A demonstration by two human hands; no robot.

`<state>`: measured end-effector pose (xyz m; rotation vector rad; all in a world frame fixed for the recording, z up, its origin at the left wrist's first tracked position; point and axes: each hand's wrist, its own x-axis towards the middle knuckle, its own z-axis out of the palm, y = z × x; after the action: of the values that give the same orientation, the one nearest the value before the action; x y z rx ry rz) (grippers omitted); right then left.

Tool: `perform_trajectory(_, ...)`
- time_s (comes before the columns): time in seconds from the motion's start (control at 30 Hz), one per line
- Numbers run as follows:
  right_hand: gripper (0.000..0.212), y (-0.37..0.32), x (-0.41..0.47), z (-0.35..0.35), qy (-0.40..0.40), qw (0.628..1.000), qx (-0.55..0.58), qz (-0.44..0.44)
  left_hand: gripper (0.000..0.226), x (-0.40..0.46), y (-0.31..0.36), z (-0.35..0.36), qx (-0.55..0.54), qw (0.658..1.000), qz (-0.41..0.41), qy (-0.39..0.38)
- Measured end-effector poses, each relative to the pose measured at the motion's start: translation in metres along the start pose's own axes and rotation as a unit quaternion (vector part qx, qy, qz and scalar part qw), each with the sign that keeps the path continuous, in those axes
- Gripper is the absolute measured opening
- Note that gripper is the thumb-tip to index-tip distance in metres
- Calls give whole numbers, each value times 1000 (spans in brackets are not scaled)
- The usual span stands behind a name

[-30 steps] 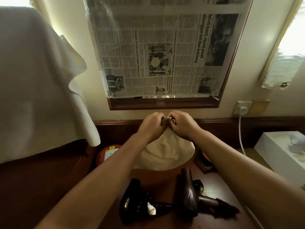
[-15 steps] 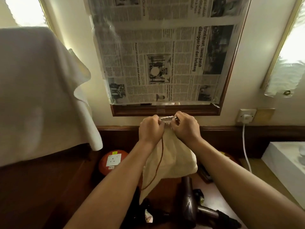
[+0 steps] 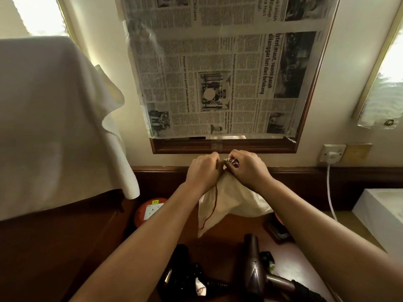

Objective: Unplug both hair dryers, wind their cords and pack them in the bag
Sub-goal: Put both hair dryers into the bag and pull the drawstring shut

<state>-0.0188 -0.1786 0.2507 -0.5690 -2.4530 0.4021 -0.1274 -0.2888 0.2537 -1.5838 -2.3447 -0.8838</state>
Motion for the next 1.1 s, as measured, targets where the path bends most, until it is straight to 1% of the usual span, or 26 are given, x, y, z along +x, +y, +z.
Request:
perform_trajectory(0.1, 17, -7, 1, 2, 22, 999, -31, -7, 17, -1, -5, -2, -2, 999, 22, 27)
perform_trajectory(0.2, 19, -14, 2, 6, 46, 999, -1, 2, 22, 1, -7, -9, -16, 999, 28, 37)
perform_trajectory(0.3, 20, -19, 3, 11, 65, 997, 23, 18, 21, -3, -16, -14, -25, 998, 17, 47)
perform_trajectory(0.47, 21, -30, 0, 25, 76, 995, 40, 47, 16, -18, -27, -12, -10, 996, -52, 74)
perform_trajectory(0.57, 18, -31, -1, 28, 71, 996, 37, 51, 11, -27, -34, -15, -16, 989, -121, 85)
perform_trajectory(0.63, 16, -30, -1, 27, 77, 995, 31, 46, 13, -31, -35, -17, -22, 984, -162, 78)
perform_trajectory(0.67, 15, -30, -1, 26, 82, 996, 27, 39, 15, -31, -33, -18, -25, 984, -165, 70)
perform_trajectory(0.73, 15, -29, 0, 21, 82, 996, 25, 19, 17, -30, -30, -20, -26, 988, -142, 55)
perform_trajectory(0.8, 14, -25, 3, 13, 67, 997, 32, 3, 17, -27, -29, -24, 3, 994, -98, 44)
perform_trajectory(0.87, 13, -20, 5, 8, 46, 998, 34, -10, 27, -21, -28, -28, 30, 998, -54, 18)
perform_trajectory(0.93, 13, -19, 6, 6, 27, 999, 35, -25, 34, -14, -23, -31, 49, 998, -29, -20)
perform_trajectory(1.0, 13, -22, 6, 6, 17, 999, 36, -34, 25, -9, -19, -32, 51, 998, -8, -46)
perform_trajectory(1.1, 14, -23, 5, 2, 31, 998, 30, -35, 16, -6, -21, -31, 15, 999, -1, -31)
